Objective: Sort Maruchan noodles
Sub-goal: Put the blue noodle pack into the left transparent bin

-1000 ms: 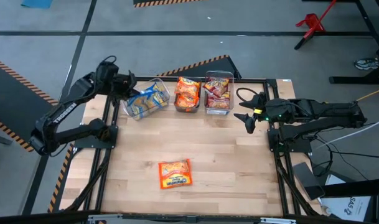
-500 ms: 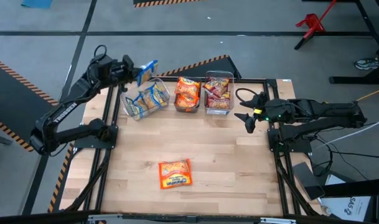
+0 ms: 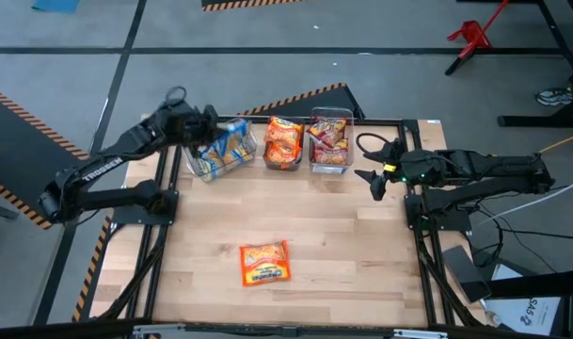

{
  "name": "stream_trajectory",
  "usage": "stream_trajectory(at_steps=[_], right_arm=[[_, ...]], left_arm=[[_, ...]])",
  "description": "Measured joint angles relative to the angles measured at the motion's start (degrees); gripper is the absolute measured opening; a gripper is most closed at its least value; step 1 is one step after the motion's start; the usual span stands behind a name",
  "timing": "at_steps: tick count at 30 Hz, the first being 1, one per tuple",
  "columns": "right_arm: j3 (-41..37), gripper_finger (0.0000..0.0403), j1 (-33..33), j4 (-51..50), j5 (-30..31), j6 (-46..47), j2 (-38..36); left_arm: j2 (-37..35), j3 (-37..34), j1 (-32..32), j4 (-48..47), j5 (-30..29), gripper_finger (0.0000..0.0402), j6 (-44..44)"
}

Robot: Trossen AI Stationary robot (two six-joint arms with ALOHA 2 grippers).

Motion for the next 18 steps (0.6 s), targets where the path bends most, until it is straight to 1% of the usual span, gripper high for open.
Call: stream_trajectory(at_steps=[4, 6, 8, 11, 18], right_arm=[[0.0, 0.0278, 0.0, 0.0, -0.04, 0.2, 0.0], [0.0, 0.0278, 0.0, 0.0, -0.04, 0.28, 0.0], [0.0, 0.0278, 0.0, 0.0, -0.06, 0.28, 0.0], [-0.02, 0.0278, 0.0, 0.0, -0.07, 0.31, 0.02], [-0.02, 0.0278, 0.0, -0.52, -0.07, 0.39, 0.0]], left_arm=[[-0.63, -5.43, -0.82, 2.36, 2.01, 0.0002, -3.15], [-0.9, -8.67, -1.19, 1.66, 3.04, 0.0002, -3.92], [-0.94, -11.31, -1.25, 3.91, 3.21, 0.0002, -4.7], [-1.01, -14.7, -0.7, 7.34, 1.3, 0.0005, -5.88], [-3.82, -16.52, 2.16, 6.76, -2.0, 0.0005, -5.66]])
